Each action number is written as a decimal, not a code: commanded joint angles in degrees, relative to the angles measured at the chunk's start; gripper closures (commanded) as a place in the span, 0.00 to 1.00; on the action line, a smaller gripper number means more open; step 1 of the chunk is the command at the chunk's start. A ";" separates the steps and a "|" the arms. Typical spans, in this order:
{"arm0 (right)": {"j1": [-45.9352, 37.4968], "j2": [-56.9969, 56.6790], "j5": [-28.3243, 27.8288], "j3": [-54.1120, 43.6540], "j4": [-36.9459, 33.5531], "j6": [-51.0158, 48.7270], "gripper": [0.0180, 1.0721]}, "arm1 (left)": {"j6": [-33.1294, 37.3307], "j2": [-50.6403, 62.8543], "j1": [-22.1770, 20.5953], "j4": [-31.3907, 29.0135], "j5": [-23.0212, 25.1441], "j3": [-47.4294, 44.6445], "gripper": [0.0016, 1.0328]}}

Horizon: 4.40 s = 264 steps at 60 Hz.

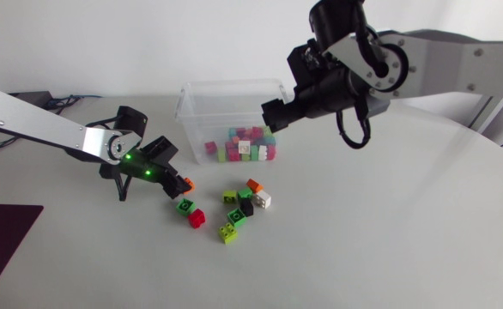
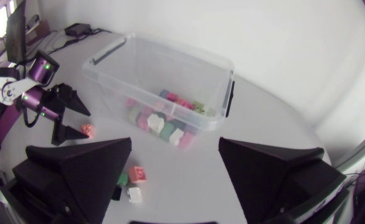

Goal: Place the duplo bricks in the container

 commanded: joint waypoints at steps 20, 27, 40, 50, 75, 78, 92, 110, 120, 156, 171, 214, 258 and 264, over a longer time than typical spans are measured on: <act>5.02 -0.87 -2.10 -13.04 -1.94 -1.96 0.04 | 4.05 3.40 -2.20 -8.42 -2.13 3.92 0.80; 5.46 1.86 -2.01 -13.57 -2.38 -1.96 0.04 | 5.54 0.94 -2.55 -12.03 -2.04 4.01 0.82; 5.20 8.19 -2.10 -12.16 -2.12 -2.75 0.05 | 5.72 -4.51 -2.55 -17.65 -1.95 5.59 0.82; 5.29 14.08 -2.01 -9.79 -1.86 -3.10 0.05 | 4.84 -9.61 -2.73 -21.25 0.33 7.97 0.82; 5.46 23.30 -2.01 -3.81 0.34 -4.69 0.32 | -2.37 -16.11 -5.37 -24.42 3.59 16.76 0.81; 5.46 24.09 -2.01 -3.11 0.17 -4.77 0.40 | -3.07 -16.02 -5.45 -24.42 3.67 17.99 0.81; 5.55 25.41 -3.68 -2.23 1.48 -4.86 0.71 | -7.29 -13.56 -6.07 -22.40 4.02 23.00 0.81; 3.97 16.54 -4.82 -5.39 1.48 -5.39 0.75 | -12.91 -7.15 -6.68 -16.86 3.94 29.50 0.79; 3.18 9.59 -5.35 -5.04 -1.15 -5.74 0.75 | -15.38 -2.93 -6.51 -15.37 3.94 34.16 0.78; -0.25 2.21 -6.14 8.32 -3.61 -3.45 0.75 | -11.24 -10.14 -2.82 -11.76 1.56 23.61 0.04; -0.78 7.04 -5.70 13.68 2.10 -1.35 0.75 | 3.08 -21.82 1.75 -13.87 3.06 6.38 0.04; -3.15 21.90 -2.19 20.89 11.42 1.91 0.74 | 31.91 -17.25 2.72 -19.32 6.05 -6.80 0.04; -0.16 3.18 -0.87 -2.05 13.88 1.64 0.05 | 54.67 -4.42 -5.10 -25.56 -1.16 2.96 0.05; 0.98 -0.16 -1.13 -7.50 13.88 1.20 0.05 | 55.11 -2.93 -5.54 -25.65 -1.60 4.19 0.06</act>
